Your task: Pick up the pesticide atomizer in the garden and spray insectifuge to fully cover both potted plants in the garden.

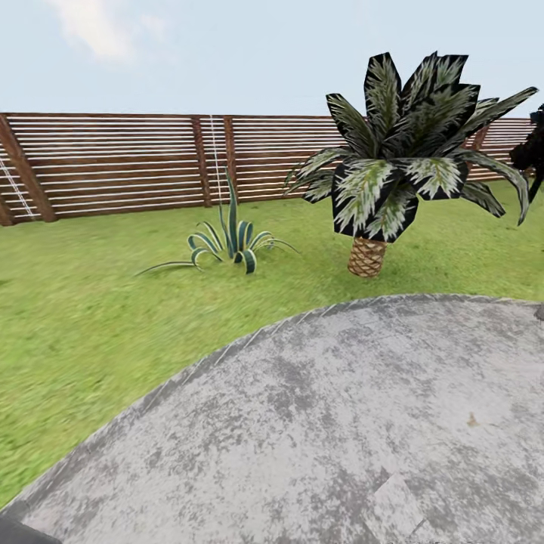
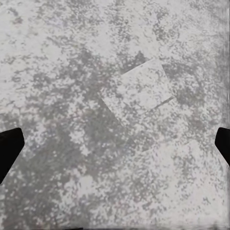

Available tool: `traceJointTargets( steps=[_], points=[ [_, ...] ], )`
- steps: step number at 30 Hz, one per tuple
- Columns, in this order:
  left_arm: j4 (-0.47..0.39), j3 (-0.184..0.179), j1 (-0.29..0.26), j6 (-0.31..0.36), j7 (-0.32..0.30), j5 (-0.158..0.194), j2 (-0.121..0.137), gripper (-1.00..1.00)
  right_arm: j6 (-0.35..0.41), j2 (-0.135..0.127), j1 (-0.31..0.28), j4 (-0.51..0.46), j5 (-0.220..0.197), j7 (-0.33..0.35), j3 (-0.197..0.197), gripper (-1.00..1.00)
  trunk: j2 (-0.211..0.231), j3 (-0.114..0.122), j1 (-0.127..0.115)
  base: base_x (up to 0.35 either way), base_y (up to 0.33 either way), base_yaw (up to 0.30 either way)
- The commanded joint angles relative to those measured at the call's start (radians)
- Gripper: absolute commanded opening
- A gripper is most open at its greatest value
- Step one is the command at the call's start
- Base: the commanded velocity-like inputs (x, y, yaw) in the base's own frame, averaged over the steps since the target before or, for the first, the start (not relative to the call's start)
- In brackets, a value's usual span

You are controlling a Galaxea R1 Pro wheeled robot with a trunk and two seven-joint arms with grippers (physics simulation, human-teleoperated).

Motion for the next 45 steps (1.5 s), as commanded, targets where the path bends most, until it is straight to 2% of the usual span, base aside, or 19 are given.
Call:
traceJointTargets(
  steps=[1, 22, 45],
  points=[
    [0.001, 0.001, 0.000, -0.003, -0.001, 0.003, 0.000, 1.00, -0.003, 0.000, -0.001, 0.001, 0.003, -0.004, 0.000, 1.00, 0.000, -0.001, 0.000, 0.013, 0.003, -0.267],
    [-0.001, 0.004, 0.000, -0.003, -0.001, 0.006, 0.000, 1.00, -0.003, 0.000, -0.001, 0.002, 0.002, -0.004, -0.001, 1.00, 0.000, -0.001, 0.000, 0.001, 0.000, -0.267],
    [-0.001, 0.005, 0.000, -0.002, -0.002, 0.001, 0.000, 1.00, -0.002, 0.000, -0.001, 0.002, 0.002, -0.004, -0.001, 1.00, -0.161, -0.073, 0.088, 0.000, 0.000, -0.267]
  ],
)
